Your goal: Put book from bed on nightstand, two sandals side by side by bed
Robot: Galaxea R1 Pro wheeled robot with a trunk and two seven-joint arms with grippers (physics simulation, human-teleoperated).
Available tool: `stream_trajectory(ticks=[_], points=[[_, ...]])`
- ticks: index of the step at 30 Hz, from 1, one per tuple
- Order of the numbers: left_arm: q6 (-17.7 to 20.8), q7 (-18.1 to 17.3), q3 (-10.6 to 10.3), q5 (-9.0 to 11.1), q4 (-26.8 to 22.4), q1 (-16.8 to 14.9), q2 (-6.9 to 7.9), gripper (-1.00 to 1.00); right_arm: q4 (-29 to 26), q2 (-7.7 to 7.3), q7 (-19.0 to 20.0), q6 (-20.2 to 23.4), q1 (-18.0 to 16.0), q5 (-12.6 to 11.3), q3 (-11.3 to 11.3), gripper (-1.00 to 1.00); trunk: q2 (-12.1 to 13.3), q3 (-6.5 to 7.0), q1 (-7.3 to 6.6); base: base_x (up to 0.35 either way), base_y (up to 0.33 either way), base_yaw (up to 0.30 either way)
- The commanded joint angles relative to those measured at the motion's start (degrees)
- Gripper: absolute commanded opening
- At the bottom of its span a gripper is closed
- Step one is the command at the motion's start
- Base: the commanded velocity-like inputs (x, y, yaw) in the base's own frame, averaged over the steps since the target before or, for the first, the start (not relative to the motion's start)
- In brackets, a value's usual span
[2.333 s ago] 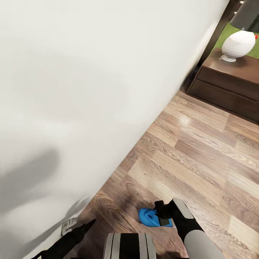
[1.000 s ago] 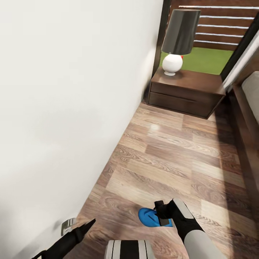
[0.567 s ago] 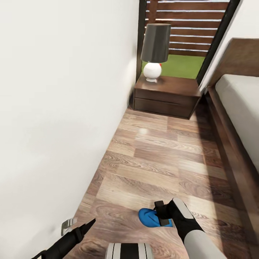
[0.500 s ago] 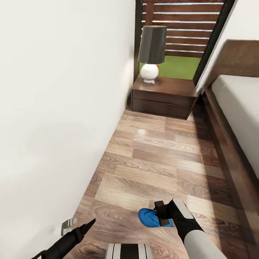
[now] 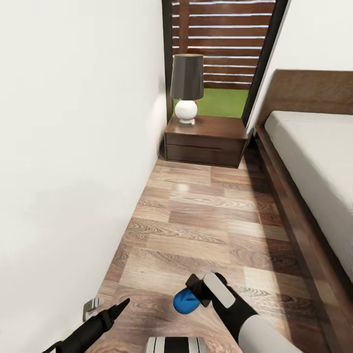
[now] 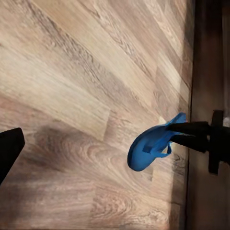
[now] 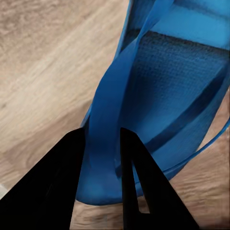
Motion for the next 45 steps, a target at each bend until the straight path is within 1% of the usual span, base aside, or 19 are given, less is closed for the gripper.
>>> stream_trajectory(ticks=[1,2,3,5,8,10,14,15,19,20,22,25,29,32,33,35,37,39,45], points=[[0.52,-0.09,0.06,0.51,-0.01,-0.01,0.02,1.0,-0.07,-0.03,-0.04,0.14,-0.01,2.01,1.71,-1.0,-0.01,-0.04,-0.01,0.0,0.0,-0.009],[0.52,-0.09,0.07,0.51,-0.01,-0.01,0.02,1.0,-0.03,-0.03,0.02,0.16,0.0,3.29,2.33,-1.0,-0.01,-0.04,-0.01,0.0,0.0,-0.007],[0.52,-0.09,0.07,0.5,-0.04,-0.01,0.05,1.0,0.24,-0.13,0.17,0.19,0.04,7.9,3.53,-1.0,-0.01,-0.04,-0.01,0.0,0.0,-0.004],[0.51,-0.09,0.08,0.42,-0.07,-0.01,0.19,1.0,0.71,-1.64,0.48,0.21,0.23,13.6,4.27,-1.0,-0.01,-0.04,-0.01,0.0,0.0,-0.002],[0.51,-0.11,0.08,-1.26,-0.03,-0.01,0.28,1.0,0.31,-8.18,2.44,0.19,0.6,17.41,4.68,-1.0,-0.01,-0.04,-0.01,0.0,0.0,0.0],[0.51,-0.16,0.19,-4.14,0.04,0.02,0.34,1.0,0.15,-14.85,9.6,-0.11,0.92,18.67,4.77,-1.0,-0.01,-0.04,-0.01,0.0,0.0,0.0],[0.51,-0.24,0.24,-5.53,0.97,0.06,0.49,1.0,0.29,-23.87,24.19,-0.24,1.32,19.04,4.77,-1.0,-0.01,-0.04,-0.01,0.0,0.0,0.0],[0.51,-0.21,0.22,-5.8,1.72,0.07,0.53,1.0,0.27,-27.02,30.88,-0.04,1.38,19.09,4.77,-1.0,-0.01,-0.04,-0.01,0.0,0.0,0.0],[0.49,-0.21,0.12,-7.79,3.19,0.07,0.48,1.0,0.22,-31.28,46.14,0.41,1.42,19.45,4.84,-1.0,-0.01,-0.04,-0.01,0.0,0.0,0.0],[0.46,-0.2,0.08,-8.96,3.46,0.07,0.42,1.0,0.08,-31.94,50.65,1.33,1.43,20.08,4.85,-1.0,-0.01,-0.04,-0.01,0.0,0.0,0.0],[0.25,-0.2,0.03,-10.47,3.69,0.08,0.31,1.0,-0.08,-32.35,54.28,3.59,1.43,22.48,4.86,-1.0,-0.01,-0.04,-0.01,0.0,0.0,0.0],[-1.15,-0.23,0.0,-11.66,4.28,0.08,0.18,1.0,1.19,-32.54,56.75,6.15,1.43,29.73,4.86,-1.0,-0.01,-0.04,-0.01,0.0,0.0,0.0],[-1.84,-0.25,-0.03,-11.94,5.61,0.07,0.14,1.0,11.23,-32.53,57.38,5.87,1.43,33.22,4.85,-1.0,-0.01,-0.04,-0.01,0.0,0.0,0.0],[-3.05,-0.26,-0.08,-12.03,7.98,0.07,0.1,1.0,18.85,-32.36,59.31,0.33,1.43,33.7,4.86,-1.0,-0.01,-0.04,-0.01,0.0,0.0,0.0],[-4.01,-0.27,-0.09,-12.05,8.96,0.07,0.03,1.0,21.03,-32.24,62.64,-5.87,1.43,33.81,4.86,-1.0,-0.01,-0.04,-0.01,0.0,0.0,0.0],[-4.76,-0.27,-0.14,-12.03,9.63,0.07,-0.01,1.0,23.28,-32.19,70.41,-12.25,1.43,33.88,4.86,-1.0,-0.01,-0.04,-0.01,0.0,0.0,0.0],[-5.08,-0.27,-0.21,-12.05,9.91,0.07,-0.06,1.0,26.36,-32.14,79.28,-15.32,1.43,34.31,4.89,-1.0,-0.01,-0.04,-0.01,0.0,0.0,0.0],[-5.22,-0.27,-0.96,-12.04,10.03,0.07,-0.2,1.0,30.47,-32.11,85.44,-16.98,1.43,36.63,4.9,-1.0,-0.01,-0.04,-0.01,0.0,0.0,0.0],[-5.29,-0.16,-3.79,-11.99,10.14,0.07,-0.46,1.0,33.46,-31.9,88.17,-17.84,1.43,43.09,4.94,-1.0,-0.01,-0.04,-0.01,0.0,0.0,0.0]])
